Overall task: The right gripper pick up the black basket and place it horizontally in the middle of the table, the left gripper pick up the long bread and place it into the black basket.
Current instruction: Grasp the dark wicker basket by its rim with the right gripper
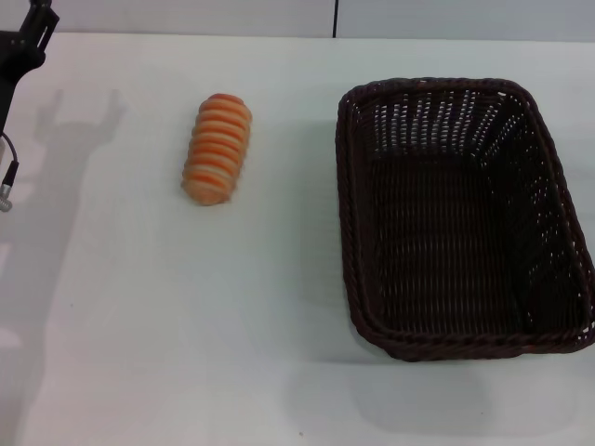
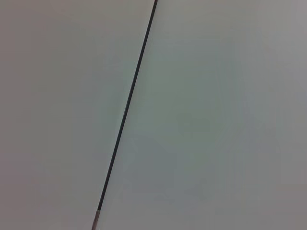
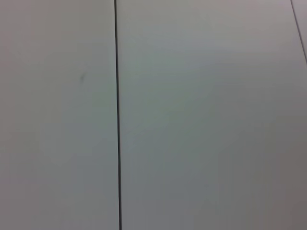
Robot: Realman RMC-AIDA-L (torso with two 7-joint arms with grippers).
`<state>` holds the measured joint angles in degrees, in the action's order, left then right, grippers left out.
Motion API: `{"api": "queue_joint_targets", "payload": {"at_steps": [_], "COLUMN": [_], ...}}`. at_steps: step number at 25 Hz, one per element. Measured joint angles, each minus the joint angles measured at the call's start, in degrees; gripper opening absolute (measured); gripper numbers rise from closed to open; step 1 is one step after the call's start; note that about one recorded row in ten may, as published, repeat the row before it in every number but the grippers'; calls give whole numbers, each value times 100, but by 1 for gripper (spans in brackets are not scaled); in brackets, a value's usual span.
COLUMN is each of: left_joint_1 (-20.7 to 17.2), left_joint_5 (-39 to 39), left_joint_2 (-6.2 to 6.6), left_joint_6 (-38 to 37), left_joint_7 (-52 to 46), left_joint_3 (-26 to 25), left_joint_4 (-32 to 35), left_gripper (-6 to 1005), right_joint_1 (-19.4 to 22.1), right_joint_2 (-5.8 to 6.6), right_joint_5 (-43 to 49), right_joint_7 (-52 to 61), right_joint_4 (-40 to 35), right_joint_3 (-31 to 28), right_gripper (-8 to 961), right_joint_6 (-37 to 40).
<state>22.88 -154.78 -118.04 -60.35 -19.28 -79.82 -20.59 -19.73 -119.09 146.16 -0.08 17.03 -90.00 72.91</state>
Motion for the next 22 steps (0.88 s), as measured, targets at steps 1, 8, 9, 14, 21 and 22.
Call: {"api": "queue_joint_targets", "payload": {"at_steps": [1, 8, 9, 14, 21, 22], "left_joint_1": [4, -73, -73, -37, -74, -81], "left_joint_5": [0, -58, -58, -127, -112, -100], "left_joint_2": [0, 17, 17, 16, 6, 1], "left_joint_6": [0, 343, 343, 420, 408, 401], "left_joint_7": [-2, 44, 44, 70, 73, 73], "left_joint_3": [2, 214, 214, 172, 160, 160], "left_joint_4": [-6, -486, -486, -468, -453, -439], "left_gripper": [859, 857, 857, 855, 853, 853], "right_joint_1": [0, -31, -31, -41, -52, -54], "right_joint_2": [0, 0, 0, 0, 0, 0], "right_joint_5": [0, 0, 0, 0, 0, 0], "right_joint_7": [0, 0, 0, 0, 123, 139], "right_joint_4": [0, -4, -4, -23, -40, -40], "right_joint_3": [0, 0, 0, 0, 0, 0], "right_gripper": [765, 765, 765, 765, 764, 764], "right_joint_6": [0, 7, 7, 6, 6, 7]}}
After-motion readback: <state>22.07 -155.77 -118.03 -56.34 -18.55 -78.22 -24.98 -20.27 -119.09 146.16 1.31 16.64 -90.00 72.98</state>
